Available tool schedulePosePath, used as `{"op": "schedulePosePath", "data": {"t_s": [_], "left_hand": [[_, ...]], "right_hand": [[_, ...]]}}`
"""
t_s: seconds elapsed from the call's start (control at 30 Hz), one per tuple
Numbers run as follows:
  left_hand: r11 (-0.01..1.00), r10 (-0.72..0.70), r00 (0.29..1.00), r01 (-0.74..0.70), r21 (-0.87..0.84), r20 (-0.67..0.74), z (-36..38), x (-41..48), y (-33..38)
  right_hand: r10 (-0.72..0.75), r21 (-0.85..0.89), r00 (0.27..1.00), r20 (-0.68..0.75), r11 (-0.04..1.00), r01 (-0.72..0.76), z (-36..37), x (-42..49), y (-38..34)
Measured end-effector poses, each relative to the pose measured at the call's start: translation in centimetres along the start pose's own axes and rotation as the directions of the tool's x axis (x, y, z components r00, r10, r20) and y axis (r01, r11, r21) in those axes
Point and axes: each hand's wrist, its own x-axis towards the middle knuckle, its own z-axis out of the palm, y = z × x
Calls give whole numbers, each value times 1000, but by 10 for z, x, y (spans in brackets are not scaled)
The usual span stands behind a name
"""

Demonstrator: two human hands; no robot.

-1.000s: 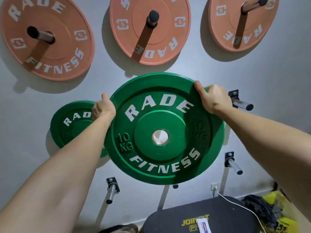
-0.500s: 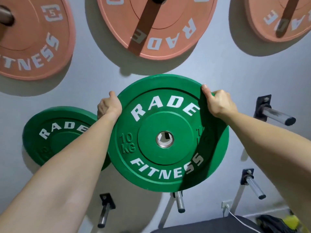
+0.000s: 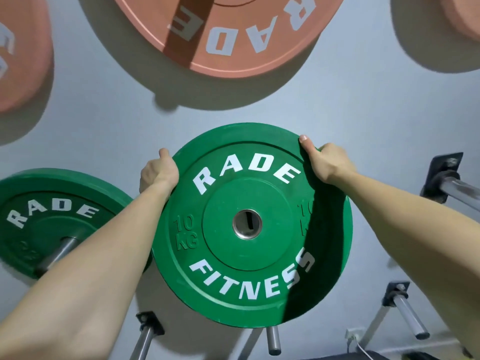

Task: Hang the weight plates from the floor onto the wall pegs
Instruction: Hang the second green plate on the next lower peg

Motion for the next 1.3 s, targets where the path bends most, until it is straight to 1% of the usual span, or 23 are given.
{"op": "schedulePosePath", "data": {"t_s": [0.07, 0.23, 0.33, 0.47, 0.57, 0.63, 0.83, 0.93, 1.07, 1.13, 1.2, 1.23, 1.27, 1.3], "left_hand": [[1000, 21, 1000, -21, 19, -9, 4, 3, 0], [1000, -10, 1000, 10, -1, 6, 13, -6, -18], [1000, -16, 999, 16, -11, 47, 22, -16, -28], [1000, 11, 996, -14, 26, 87, 44, -35, -38], [999, 48, 998, -48, 5, 51, 49, -35, -35], [998, 63, 997, -63, 20, 39, 46, -37, -38], [994, 105, 993, -106, -22, -44, 50, -46, -47], [990, 127, 986, -132, -47, -110, 50, -50, -51], [964, 216, 955, -242, -113, -201, 48, -63, -63], [943, 246, 940, -289, -167, -236, 47, -71, -64], [930, 271, 927, -321, -179, -258, 48, -73, -65], [929, 280, 924, -329, -171, -261, 49, -71, -64], [929, 287, 922, -334, -160, -262, 51, -68, -62], [929, 291, 919, -338, -151, -268, 53, -65, -60]], "right_hand": [[7, -6, 1000, 20, 1000, -7, 2, 6, 6], [-11, -31, 999, 43, 999, 13, 5, 6, 10], [-11, -52, 998, 56, 999, 14, 6, 0, 20], [27, -70, 999, 43, 997, -23, 15, -15, 53], [30, -22, 1000, 1, 999, -30, 21, -20, 62], [41, 20, 999, -8, 999, -41, 26, -27, 61], [53, 81, 985, -164, 996, -40, 32, -32, 67], [49, 121, 966, -253, 993, -19, 37, -35, 67], [34, 177, 930, -367, 984, 34, 46, -48, 75], [129, 217, 897, -424, 975, -38, 51, -56, 76], [327, 294, 835, -442, 932, -210, 61, -62, 70], [459, 376, 784, -419, 873, -311, 67, -62, 64], [589, 478, 716, -373, 784, -396, 74, -60, 58], [693, 573, 643, -326, 686, -449, 79, -58, 52]]}}
